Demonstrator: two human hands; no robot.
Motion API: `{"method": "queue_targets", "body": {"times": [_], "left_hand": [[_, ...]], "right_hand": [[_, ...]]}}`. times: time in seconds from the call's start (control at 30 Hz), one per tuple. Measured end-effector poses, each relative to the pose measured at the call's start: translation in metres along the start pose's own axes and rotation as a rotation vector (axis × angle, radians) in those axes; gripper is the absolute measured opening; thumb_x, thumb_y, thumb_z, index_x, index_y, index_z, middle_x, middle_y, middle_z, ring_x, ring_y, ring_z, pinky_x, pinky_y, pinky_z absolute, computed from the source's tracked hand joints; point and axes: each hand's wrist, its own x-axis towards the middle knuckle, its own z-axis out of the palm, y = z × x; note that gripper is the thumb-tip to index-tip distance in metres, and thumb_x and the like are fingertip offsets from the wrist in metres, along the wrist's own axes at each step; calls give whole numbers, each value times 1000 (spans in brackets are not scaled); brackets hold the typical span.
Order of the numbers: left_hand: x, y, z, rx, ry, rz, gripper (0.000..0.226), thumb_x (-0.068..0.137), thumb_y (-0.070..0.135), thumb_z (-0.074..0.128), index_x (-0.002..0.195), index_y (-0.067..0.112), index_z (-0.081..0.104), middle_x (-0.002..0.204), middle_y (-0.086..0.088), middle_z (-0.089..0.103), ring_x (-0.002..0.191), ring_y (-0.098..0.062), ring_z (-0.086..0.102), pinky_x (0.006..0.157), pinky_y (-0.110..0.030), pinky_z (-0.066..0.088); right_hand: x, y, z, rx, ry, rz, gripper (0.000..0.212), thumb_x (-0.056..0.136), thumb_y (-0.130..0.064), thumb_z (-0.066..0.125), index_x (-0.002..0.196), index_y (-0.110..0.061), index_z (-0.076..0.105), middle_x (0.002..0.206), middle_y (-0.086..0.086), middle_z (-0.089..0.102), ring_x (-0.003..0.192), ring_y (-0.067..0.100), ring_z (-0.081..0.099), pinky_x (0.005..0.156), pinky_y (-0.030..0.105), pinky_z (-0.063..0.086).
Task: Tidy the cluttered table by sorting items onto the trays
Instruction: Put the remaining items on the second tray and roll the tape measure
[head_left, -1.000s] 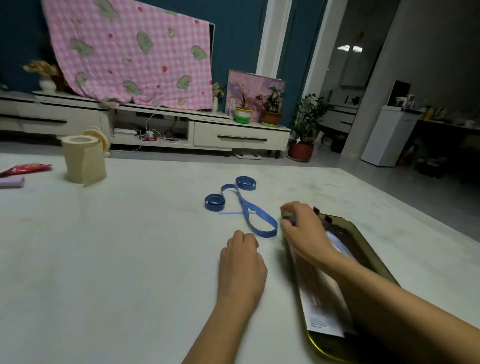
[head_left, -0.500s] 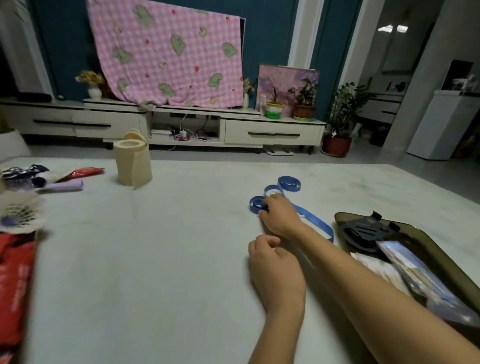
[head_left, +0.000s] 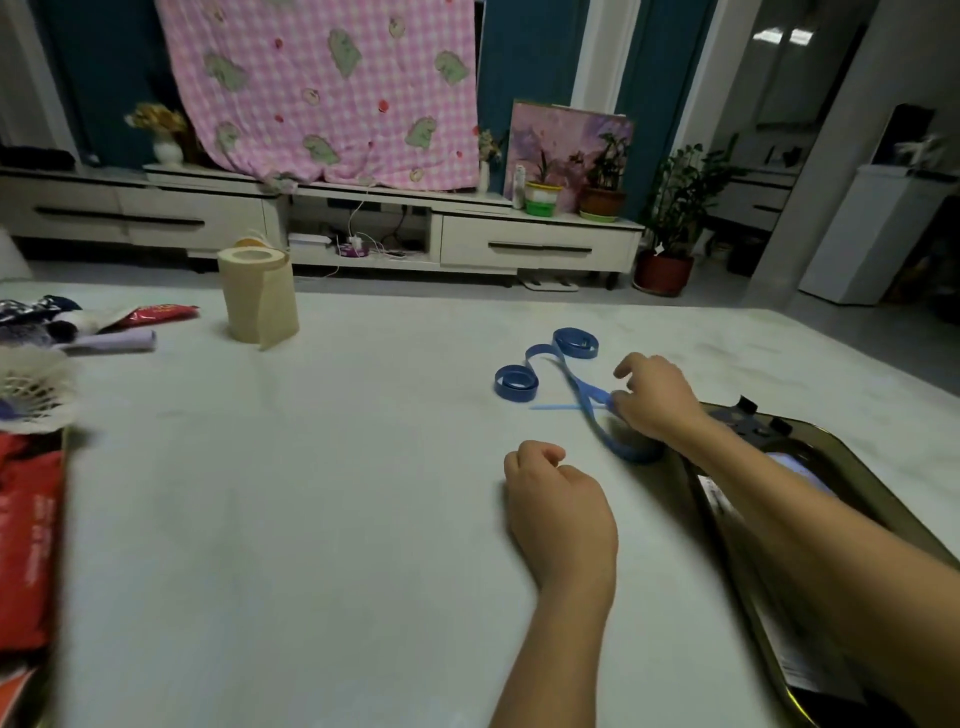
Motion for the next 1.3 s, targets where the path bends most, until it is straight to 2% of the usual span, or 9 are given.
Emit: {"method": "queue_targets", "body": {"times": [0.1,0.27,0.53,0.7,0.77,0.87,0.97,1.1,1.3], "left_hand": [[-2,0,-1,15,-10,4,27,88,2,36,101,17,54,113,4,52,86,-14,48,68,-19,29],[-2,0,-2,6,-7,26,26,88,3,37,100,16,55,111,2,52,87,-15,49,67,-19,28],[1,1,-5,-21,13,32,21,88,3,38,89,19,52,108,-1,53,83,-15,46,69,-19,30],[-10,0,-6,45,-51,109,24,90,5,39,104,12,56,115,-4,53,99,-21,52,79,-24,36],[-18,2,-2,211,-147,197,26,92,12,38,110,13,57,117,-3,55,108,-20,48,87,-26,36],[-39,7,9,470,-318,351,30,95,23,34,115,15,56,120,-4,56,113,-24,42,93,-33,31],[-66,11,25,606,-449,460,36,97,31,31,119,13,53,124,-8,52,116,-27,40,95,-38,30],[-74,13,36,645,-408,467,35,98,26,30,121,11,51,125,-8,50,116,-26,40,96,-38,31],[-72,10,37,611,-401,451,33,95,26,36,118,11,55,124,-7,51,115,-25,41,95,-36,33]], "right_hand": [[-8,-13,1,36,115,-238,21,89,-10,52,104,-5,67,109,17,63,98,32,55,83,39,46],[-14,-43,21,-184,-112,-441,17,91,-8,41,88,-9,57,108,12,60,89,28,49,71,32,32],[-31,-42,20,-350,81,-724,14,95,-11,40,98,-9,54,96,5,53,86,21,49,76,31,33],[-37,-49,-55,894,320,-292,13,98,-8,37,91,-13,47,82,0,57,75,11,56,64,19,47],[-30,-34,-90,1142,298,-89,12,99,-12,37,93,-15,47,79,0,60,70,8,58,60,15,48],[-35,21,-109,1005,67,143,18,97,-11,44,112,-6,51,77,4,60,60,12,56,48,16,46],[-61,87,-107,688,-49,315,18,92,-2,50,105,8,58,70,10,59,51,16,49,35,12,38],[-81,146,-105,284,-99,372,10,85,-3,58,85,5,64,75,17,62,57,20,52,48,25,44],[-89,174,-93,138,-137,386,14,88,-14,57,85,0,59,78,14,58,62,21,54,52,27,46]]}}
